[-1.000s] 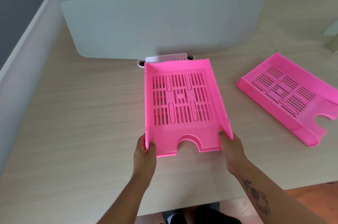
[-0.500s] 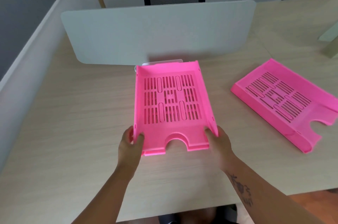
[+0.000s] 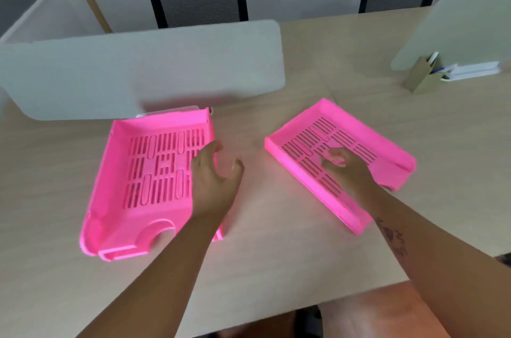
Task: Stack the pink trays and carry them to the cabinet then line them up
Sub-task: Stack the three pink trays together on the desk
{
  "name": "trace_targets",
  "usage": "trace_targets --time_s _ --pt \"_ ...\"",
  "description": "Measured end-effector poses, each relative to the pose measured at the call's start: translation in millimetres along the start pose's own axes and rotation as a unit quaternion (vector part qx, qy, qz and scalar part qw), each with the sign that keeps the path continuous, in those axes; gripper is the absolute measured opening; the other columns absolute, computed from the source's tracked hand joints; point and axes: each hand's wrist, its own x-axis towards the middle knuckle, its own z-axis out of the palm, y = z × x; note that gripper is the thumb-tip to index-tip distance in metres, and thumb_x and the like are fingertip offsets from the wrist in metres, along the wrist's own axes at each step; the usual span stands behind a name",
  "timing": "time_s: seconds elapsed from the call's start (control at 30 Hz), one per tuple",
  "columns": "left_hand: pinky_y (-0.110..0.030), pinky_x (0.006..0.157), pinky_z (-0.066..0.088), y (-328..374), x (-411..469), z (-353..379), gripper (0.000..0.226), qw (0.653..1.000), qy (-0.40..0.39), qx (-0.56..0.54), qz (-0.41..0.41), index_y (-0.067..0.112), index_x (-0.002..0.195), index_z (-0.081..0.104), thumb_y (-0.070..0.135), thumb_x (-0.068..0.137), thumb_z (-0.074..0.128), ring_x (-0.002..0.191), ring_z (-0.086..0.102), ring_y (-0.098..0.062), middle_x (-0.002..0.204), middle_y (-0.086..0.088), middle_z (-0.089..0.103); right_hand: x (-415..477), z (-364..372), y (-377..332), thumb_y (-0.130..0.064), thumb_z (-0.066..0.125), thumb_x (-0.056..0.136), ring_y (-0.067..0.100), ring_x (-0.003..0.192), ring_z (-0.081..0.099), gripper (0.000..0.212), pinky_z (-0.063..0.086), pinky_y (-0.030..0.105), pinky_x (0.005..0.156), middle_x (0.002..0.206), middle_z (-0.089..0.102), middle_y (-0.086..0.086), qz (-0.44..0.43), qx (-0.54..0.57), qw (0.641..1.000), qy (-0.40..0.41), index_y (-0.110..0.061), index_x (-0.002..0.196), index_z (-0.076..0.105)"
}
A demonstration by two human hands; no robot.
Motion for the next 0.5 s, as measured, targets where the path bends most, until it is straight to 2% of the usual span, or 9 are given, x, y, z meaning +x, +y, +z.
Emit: trace_targets --time_s 0.1,0.17,0.23,0.27,0.33,0.4,0.5 --pt "-0.048 0.097 0.049 22 -18 66 0.051 0.998 -0.03 -0.023 -0.043 0.012 0.13 0.054 0.028 0.084 0.068 0.113 0.056 -0.025 0.127 -0.004 0.059 28 -47 28 -0.017 0.064 0.093 0.023 0.118 0.06 0.041 0.043 0.03 0.096 0.133 0.063 0.01 -0.013 -0.051 0.998 0.028 -0.003 0.132 0.058" --pt "-0.04 0.096 0.049 33 -32 101 0.053 0.995 -0.063 -0.013 -0.072 0.012 0.135 0.049 0.027 0.088 0.068 0.11 0.055 -0.019 0.133 -0.005 0.055 47 -72 46 -0.015 0.063 0.092 0.03 0.124 0.058 0.04 0.042 0.03 0.1 0.133 0.062 0.017 -0.022 -0.102 0.993 0.054 -0.002 0.13 0.061" --pt "-0.032 0.091 0.048 39 -47 130 0.059 0.988 -0.106 -0.007 -0.111 0.014 0.141 0.042 0.034 0.09 0.065 0.112 0.053 -0.015 0.142 -0.002 0.048 64 -91 63 -0.018 0.061 0.092 0.035 0.127 0.052 0.042 0.042 0.039 0.104 0.134 0.057 0.02 -0.02 -0.164 0.984 0.065 -0.005 0.132 0.06" --pt "-0.032 0.092 0.048 42 -54 143 0.064 0.982 -0.128 -0.008 -0.138 0.016 0.144 0.038 0.037 0.09 0.064 0.119 0.052 -0.016 0.147 0.0 0.043 71 -99 71 -0.019 0.059 0.092 0.036 0.129 0.048 0.043 0.041 0.042 0.104 0.136 0.055 0.02 -0.012 -0.181 0.981 0.068 -0.007 0.134 0.058" --pt "-0.036 0.101 0.046 45 -67 167 0.075 0.963 -0.165 -0.028 -0.212 0.017 0.15 0.029 0.043 0.089 0.064 0.133 0.045 -0.021 0.155 0.001 0.034 82 -110 85 -0.017 0.057 0.094 0.037 0.13 0.045 0.044 0.04 0.043 0.104 0.14 0.052 0.018 -0.008 -0.209 0.975 0.078 -0.008 0.138 0.055" --pt "-0.035 0.105 0.04 50 -76 186 0.082 0.934 -0.18 -0.069 -0.302 0.017 0.153 0.023 0.044 0.088 0.066 0.14 0.038 -0.024 0.158 -0.001 0.03 89 -118 95 -0.013 0.054 0.095 0.037 0.13 0.046 0.046 0.041 0.044 0.105 0.141 0.052 0.018 -0.008 -0.242 0.967 0.08 -0.007 0.141 0.052" --pt "-0.036 0.1 0.043 54 -89 205 0.079 0.909 -0.2 -0.084 -0.357 0.016 0.149 0.027 0.041 0.087 0.068 0.131 0.046 -0.023 0.153 -0.003 0.038 97 -126 110 -0.001 0.05 0.091 0.036 0.12 0.057 0.049 0.048 0.037 0.092 0.131 0.06 0.018 0.01 -0.232 0.971 0.05 -0.006 0.139 0.052"
